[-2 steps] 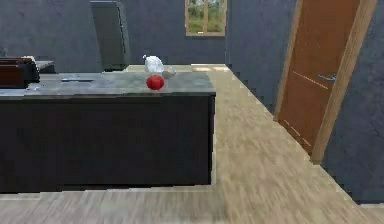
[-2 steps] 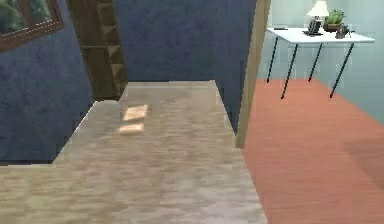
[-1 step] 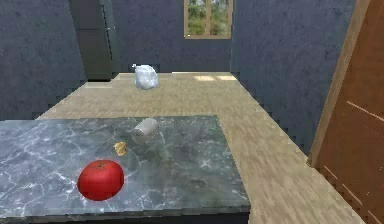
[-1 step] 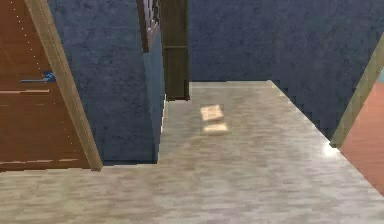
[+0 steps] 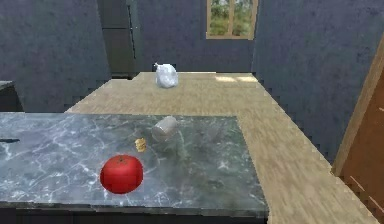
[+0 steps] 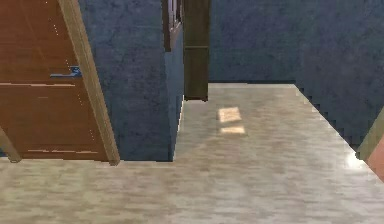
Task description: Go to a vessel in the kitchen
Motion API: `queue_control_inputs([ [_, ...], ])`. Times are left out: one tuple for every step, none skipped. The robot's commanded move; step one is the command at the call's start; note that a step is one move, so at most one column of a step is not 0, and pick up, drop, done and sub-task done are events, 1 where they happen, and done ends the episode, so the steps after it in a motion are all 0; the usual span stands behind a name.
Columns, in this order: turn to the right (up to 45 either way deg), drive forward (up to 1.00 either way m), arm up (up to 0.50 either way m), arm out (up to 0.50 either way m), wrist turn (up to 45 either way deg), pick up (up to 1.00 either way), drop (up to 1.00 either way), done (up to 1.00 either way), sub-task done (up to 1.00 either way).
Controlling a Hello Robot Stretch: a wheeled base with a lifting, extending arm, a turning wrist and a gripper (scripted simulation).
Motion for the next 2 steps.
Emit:
queue_control_inputs([
  [0.0, 0.10, 0.00, 0.00, 0.0, 0.00, 0.00, 0.00, 0.00],
  [-9.0, 0.00, 0.00, 0.00, 0.0, 0.00, 0.00, 0.00, 0.00],
])
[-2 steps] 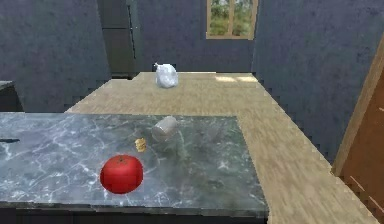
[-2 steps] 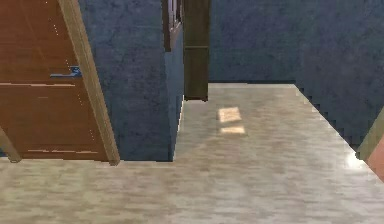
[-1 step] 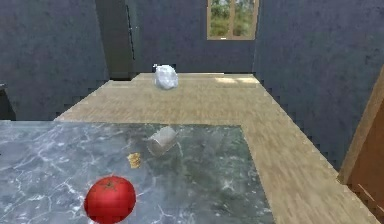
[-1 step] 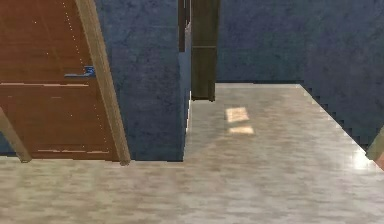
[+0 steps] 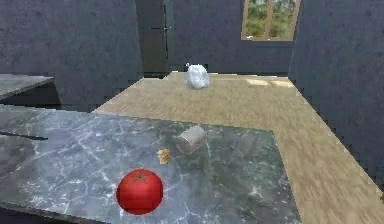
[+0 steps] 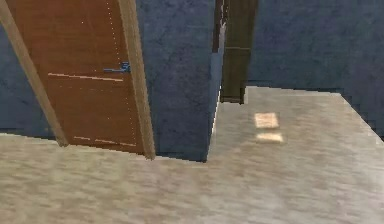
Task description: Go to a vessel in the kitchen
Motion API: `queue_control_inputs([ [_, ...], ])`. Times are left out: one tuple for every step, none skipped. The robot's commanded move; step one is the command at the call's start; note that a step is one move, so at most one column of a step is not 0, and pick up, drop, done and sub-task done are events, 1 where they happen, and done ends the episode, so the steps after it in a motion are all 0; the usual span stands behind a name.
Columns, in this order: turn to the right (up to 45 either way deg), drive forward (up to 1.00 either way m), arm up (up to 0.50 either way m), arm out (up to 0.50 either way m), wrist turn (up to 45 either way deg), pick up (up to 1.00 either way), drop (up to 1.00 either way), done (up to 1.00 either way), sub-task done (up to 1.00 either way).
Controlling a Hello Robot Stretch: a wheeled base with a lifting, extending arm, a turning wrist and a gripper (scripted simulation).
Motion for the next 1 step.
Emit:
queue_control_inputs([
  [0.0, 0.00, 0.00, 0.00, 0.0, 0.00, 0.00, 1.00, 0.00],
])
